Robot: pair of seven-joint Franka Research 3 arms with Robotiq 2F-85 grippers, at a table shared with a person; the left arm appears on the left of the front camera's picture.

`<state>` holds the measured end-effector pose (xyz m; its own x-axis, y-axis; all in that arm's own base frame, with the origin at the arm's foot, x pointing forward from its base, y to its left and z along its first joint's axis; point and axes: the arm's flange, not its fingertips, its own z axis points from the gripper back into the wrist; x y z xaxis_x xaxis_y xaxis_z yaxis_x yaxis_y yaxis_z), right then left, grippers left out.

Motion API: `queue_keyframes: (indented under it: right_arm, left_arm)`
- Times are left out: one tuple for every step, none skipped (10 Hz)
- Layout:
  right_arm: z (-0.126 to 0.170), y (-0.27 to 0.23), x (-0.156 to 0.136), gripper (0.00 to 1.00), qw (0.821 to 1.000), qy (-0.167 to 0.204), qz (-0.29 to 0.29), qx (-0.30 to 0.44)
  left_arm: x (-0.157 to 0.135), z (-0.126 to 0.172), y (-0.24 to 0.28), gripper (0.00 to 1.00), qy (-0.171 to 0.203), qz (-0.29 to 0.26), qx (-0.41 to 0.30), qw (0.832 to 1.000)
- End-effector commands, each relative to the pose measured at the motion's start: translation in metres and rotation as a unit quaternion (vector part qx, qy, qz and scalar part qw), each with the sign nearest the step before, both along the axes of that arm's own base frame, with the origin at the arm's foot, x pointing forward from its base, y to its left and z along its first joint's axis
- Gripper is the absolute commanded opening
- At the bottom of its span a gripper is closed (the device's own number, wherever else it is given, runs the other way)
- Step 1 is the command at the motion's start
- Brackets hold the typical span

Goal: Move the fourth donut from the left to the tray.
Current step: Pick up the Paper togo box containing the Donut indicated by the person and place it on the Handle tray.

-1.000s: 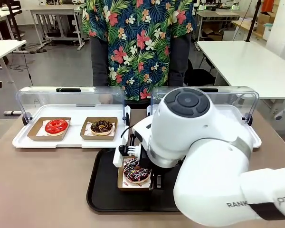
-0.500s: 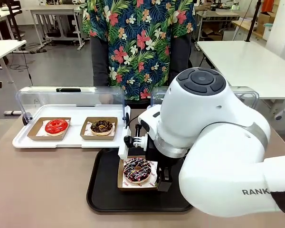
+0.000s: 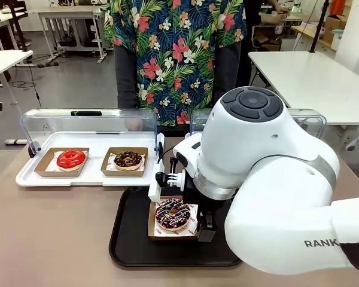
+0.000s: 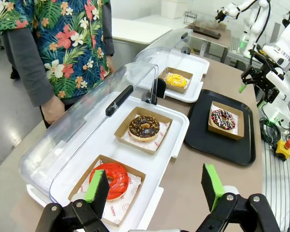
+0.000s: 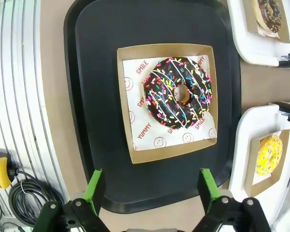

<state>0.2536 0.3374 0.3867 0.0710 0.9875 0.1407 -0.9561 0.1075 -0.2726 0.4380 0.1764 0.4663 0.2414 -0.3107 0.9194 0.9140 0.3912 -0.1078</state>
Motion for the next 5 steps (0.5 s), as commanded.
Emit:
queue_keyframes:
  right_arm:
    - [-0.0027, 0.0028, 0.0008, 1.0, 1.0, -0.011, -0.009, 0.001]
    - [-0.0027, 0.0028, 0.0008, 1.0, 1.0, -0.011, -0.009, 0.001]
    - [-0.0027, 0.0028, 0.0008, 1.0, 1.0, -0.011, -0.009, 0.001]
    - [-0.0027, 0.0028, 0.0008, 1.0, 1.0, -0.011, -0.009, 0.001]
    - [-0.0027, 0.0028, 0.0008, 1.0, 1.0, -0.011, -0.009, 0.001]
  left_arm:
    - [-0.0004, 0.0004, -0.0006, 1.0, 0.001, -0.001, 0.004, 1.0]
    - [-0.0004, 0.0004, -0.0006, 1.0, 0.001, -0.001, 0.004, 1.0]
    - [-0.0004, 0.0004, -0.0006, 1.0, 0.001, -0.001, 0.004, 1.0]
    - [-0.0004, 0.0004, -0.0006, 1.0, 0.001, -0.001, 0.004, 1.0]
    - [-0.0004, 0.0004, -0.0006, 1.0, 0.001, -0.001, 0.004, 1.0]
